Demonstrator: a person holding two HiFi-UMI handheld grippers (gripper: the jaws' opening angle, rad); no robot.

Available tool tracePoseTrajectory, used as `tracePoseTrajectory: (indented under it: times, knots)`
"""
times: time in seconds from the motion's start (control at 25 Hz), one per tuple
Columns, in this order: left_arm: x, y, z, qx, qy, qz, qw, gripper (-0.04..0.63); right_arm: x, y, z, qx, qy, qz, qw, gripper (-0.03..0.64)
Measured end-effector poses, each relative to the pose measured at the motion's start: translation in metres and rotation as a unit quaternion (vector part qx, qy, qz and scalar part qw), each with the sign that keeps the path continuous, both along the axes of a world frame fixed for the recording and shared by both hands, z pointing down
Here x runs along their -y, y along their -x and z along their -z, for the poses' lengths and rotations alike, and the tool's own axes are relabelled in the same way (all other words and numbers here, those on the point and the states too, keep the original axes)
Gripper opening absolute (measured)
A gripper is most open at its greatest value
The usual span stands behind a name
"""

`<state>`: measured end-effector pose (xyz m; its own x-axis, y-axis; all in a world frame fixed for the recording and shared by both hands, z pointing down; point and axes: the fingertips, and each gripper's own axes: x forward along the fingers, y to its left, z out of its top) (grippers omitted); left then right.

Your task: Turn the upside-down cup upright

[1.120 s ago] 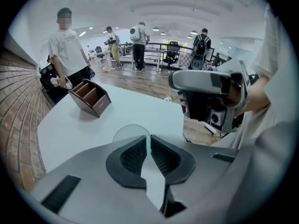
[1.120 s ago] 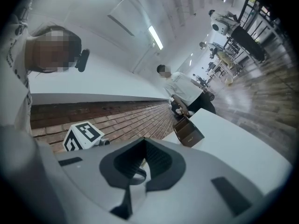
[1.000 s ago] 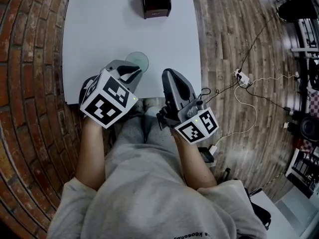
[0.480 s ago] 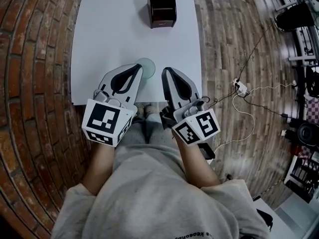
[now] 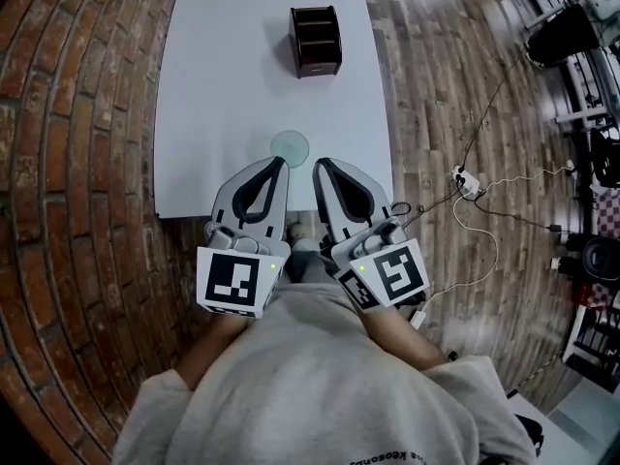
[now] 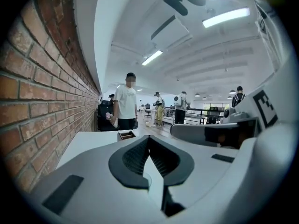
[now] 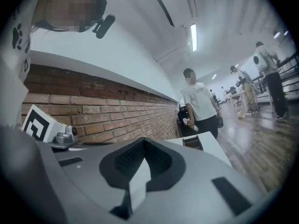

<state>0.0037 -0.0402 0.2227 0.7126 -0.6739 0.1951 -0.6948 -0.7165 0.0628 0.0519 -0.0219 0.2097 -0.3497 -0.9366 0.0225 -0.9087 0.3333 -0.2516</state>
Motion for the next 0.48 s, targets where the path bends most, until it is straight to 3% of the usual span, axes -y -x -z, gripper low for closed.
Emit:
tracePoseTrajectory:
  times: [0.28, 0.48]
  knots:
    - [-0.013, 0.003, 0.001, 0.006, 0.004, -0.007, 0.9999, 0.011, -0.007, 0.005, 0.001, -0.042, 0.012, -0.008, 0.999, 0.008]
    - [-0.015, 0.002, 0.001, 0.008, -0.001, -0.005, 1.0000, 0.011, -0.006, 0.006, -0.001, -0.045, 0.015, -0.010, 0.999, 0.008]
